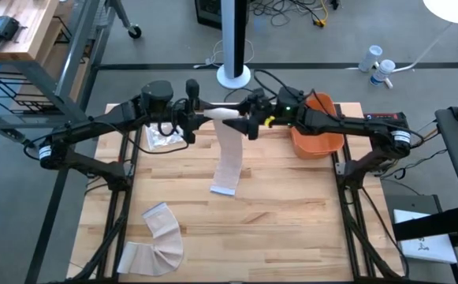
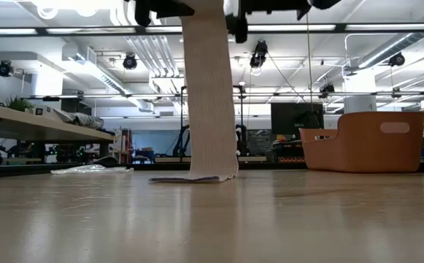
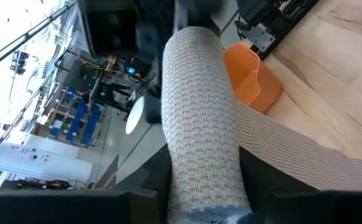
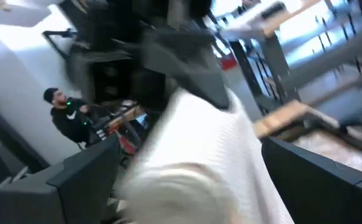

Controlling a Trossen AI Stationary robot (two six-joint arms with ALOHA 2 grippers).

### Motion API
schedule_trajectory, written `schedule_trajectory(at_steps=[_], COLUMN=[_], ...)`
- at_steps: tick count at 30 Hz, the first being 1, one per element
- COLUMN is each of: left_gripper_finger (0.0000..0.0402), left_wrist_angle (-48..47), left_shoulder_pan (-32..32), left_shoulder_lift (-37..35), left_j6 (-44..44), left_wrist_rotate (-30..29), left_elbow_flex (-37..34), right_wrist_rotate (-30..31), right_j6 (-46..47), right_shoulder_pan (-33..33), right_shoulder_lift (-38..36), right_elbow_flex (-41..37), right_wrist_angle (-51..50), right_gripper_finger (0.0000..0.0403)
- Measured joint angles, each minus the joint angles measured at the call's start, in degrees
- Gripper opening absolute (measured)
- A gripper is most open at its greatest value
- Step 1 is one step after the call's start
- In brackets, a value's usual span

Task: Roll bandage
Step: Roll the center brown bandage

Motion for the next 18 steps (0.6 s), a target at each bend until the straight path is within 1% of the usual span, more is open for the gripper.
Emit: schedule_trajectory(at_steps=[4, 8, 10, 18], left_gripper_finger=[0.0099, 0.0108, 0.0111, 0.0098], left_wrist_angle=[-0.1, -0.1, -0.2, 0.8], left_shoulder_pan=[0.0, 0.0, 0.2, 0.8], left_shoulder_lift=[0.0, 0.0, 0.0, 0.8], left_j6=[0.0, 0.3, 0.3, -0.8], left_wrist_rotate=[0.0, 0.0, 0.0, -0.1], left_elbow_flex=[-0.2, -0.9, -1.2, -1.3], right_wrist_rotate=[0.2, -0.1, -0.2, -0.2], right_j6=[3.1, 7.6, 9.2, 10.2], right_shoulder_pan=[-0.1, -0.1, -0.1, -0.1], right_shoulder_lift=[1.6, 3.1, 3.3, 3.2], right_elbow_flex=[0.0, 0.0, 0.0, 0.0], right_wrist_angle=[2.7, 6.1, 5.9, 5.5], right_gripper_finger=[0.038, 0.038, 0.038, 0.038])
